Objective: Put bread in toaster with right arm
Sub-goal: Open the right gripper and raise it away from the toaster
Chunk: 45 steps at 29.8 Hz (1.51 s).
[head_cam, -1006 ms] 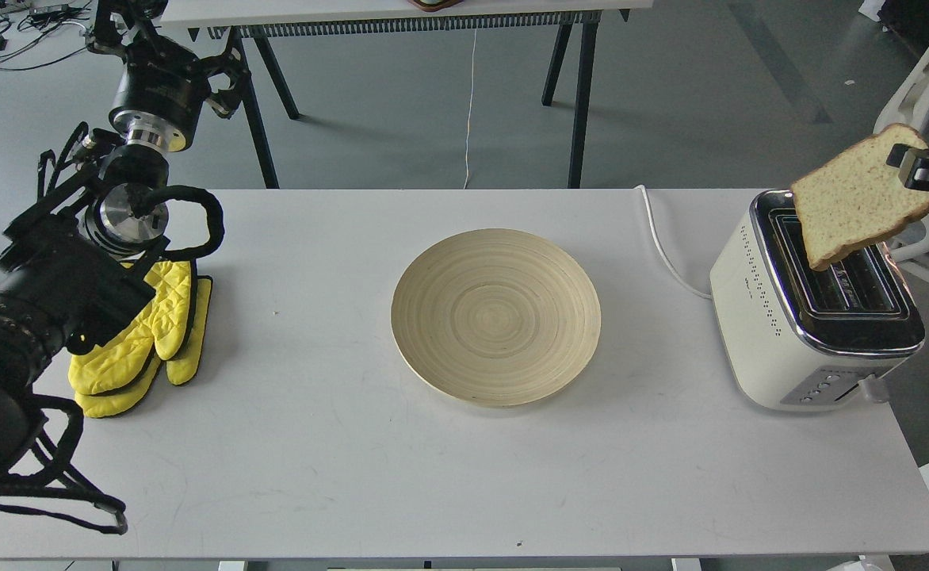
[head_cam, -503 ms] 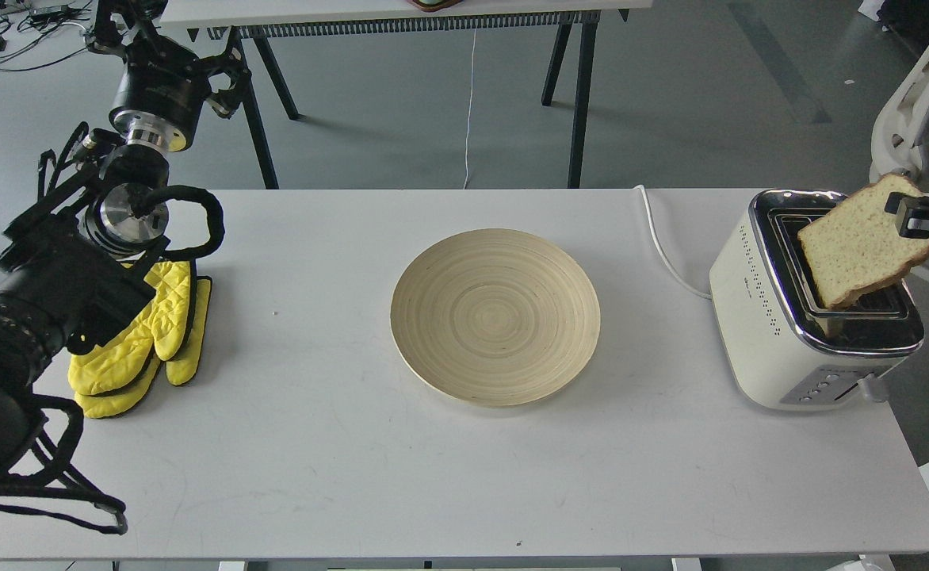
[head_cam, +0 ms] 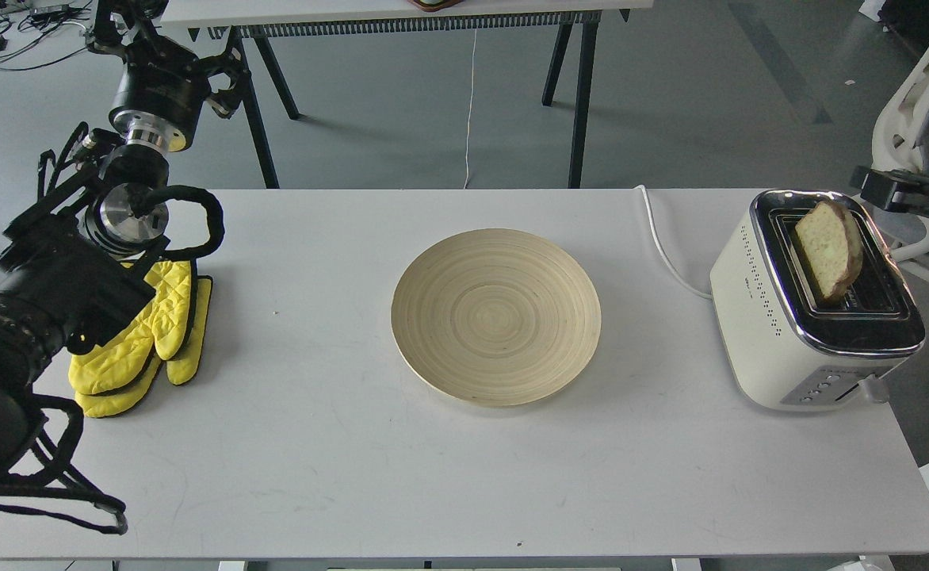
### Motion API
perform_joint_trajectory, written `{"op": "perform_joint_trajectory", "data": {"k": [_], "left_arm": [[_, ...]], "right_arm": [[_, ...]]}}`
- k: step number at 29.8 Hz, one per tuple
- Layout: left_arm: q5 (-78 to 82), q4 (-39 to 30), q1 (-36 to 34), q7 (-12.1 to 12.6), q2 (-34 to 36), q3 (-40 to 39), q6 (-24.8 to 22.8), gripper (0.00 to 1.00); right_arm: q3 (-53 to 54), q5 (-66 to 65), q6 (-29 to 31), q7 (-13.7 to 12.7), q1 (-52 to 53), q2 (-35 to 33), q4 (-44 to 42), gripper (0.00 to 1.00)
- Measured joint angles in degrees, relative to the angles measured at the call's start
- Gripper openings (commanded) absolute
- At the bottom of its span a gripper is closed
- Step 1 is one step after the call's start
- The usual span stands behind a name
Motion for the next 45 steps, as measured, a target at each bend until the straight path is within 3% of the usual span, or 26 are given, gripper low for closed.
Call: {"op": "perform_joint_trajectory", "data": {"k": [6,15,18,26,29,33,39,45], "left_arm": [[0.0,-0.03,0.0,0.0,0.0,0.0,0.0,1.0],[0.0,-0.03,0.09,0.0,0.0,-0.09,0.0,1.0],[0.0,-0.03,0.09,0.0,0.0,-0.34,0.0,1.0],[0.0,-0.05,0.09,0.0,0.0,-0.5,0.0,1.0],[0.0,-0.03,0.09,0.0,-0.04,-0.49,0.0,1.0],[0.0,-0.03,0.09,0.0,-0.09,-0.5,0.0,1.0],[0.0,-0.03,0.09,0.0,-0.09,-0.53,0.0,1.0],[0.0,-0.03,0.09,-0.02,-0.09,-0.53,0.0,1.0]], "right_arm": [[5.92,10.12,-0.3,0.21,0.49,4.77,-1.97,1.0],[16.02,47.74,0.58,0.44,0.06,18.54,-13.54,1.0],[17.44,53.76,0.64,2.79,-0.24,21.44,-15.67,1.0],[23.34,59.84,-0.19,13.81,-3.82,28.61,-18.63,1.0],[29.22,66.35,-0.2,15.21,-8.02,32.4,-21.63,1.0],[38.1,72.75,0.64,14.0,-13.92,37.88,-27.11,1.0],[51.0,76.57,7.6,7.65,-19.5,45.33,-38.91,1.0],[54.74,76.87,12.43,6.96,-20.48,47.54,-44.44,1.0]]}}
